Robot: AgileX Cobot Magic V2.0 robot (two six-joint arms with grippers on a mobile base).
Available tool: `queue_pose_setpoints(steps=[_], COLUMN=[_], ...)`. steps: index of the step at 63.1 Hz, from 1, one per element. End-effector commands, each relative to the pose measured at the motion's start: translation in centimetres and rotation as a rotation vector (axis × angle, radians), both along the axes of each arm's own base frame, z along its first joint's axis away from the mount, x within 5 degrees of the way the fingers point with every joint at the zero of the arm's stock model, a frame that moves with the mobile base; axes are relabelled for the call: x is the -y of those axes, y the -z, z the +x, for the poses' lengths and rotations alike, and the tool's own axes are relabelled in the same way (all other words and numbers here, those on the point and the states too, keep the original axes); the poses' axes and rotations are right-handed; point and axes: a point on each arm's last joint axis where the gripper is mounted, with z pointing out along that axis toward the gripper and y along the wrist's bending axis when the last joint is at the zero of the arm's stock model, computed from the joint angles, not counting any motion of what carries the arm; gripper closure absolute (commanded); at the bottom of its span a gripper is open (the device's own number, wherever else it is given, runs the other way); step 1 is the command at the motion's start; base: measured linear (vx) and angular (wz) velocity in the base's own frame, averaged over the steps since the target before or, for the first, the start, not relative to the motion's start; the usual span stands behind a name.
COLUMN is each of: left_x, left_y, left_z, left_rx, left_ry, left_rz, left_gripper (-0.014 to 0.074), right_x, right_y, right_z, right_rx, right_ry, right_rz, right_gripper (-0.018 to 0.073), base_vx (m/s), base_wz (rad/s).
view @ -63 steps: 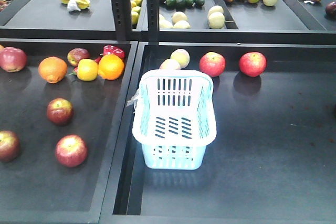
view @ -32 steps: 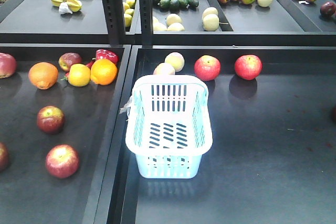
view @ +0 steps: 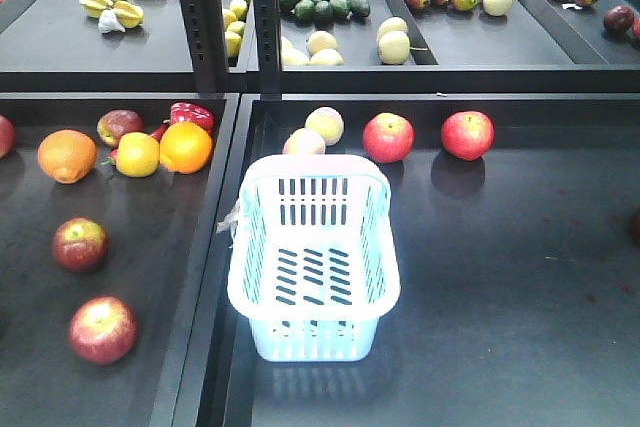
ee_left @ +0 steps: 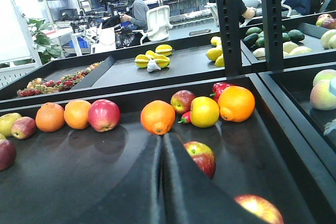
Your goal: Pick three apples into basket with both arms
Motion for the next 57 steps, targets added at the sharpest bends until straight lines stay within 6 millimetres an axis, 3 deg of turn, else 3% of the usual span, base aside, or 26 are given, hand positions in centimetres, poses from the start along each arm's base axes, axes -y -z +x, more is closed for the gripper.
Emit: queue_pose_setpoints(steps=[1, 57], left_x=[0.18, 0.18], left_y=[0.13, 0.13], left_z=[-0.03, -0.03], left_rx=[0.069, 0.069], left_ry=[0.02, 0.02], left_rz=[0.003, 0.003], left_gripper=[0.0603, 0.0603], right_x=[-0.02, -0.02], right_y=[-0.42, -0.42], right_z=[-0.02, -0.02], right_rx=[0.072, 0.072], right_ry=[0.0, 0.0], right_rz=[-0.018, -0.018], right_gripper=[0.0563, 0.0563], base_vx=[0.06, 0.03], base_wz=[-0.01, 0.0])
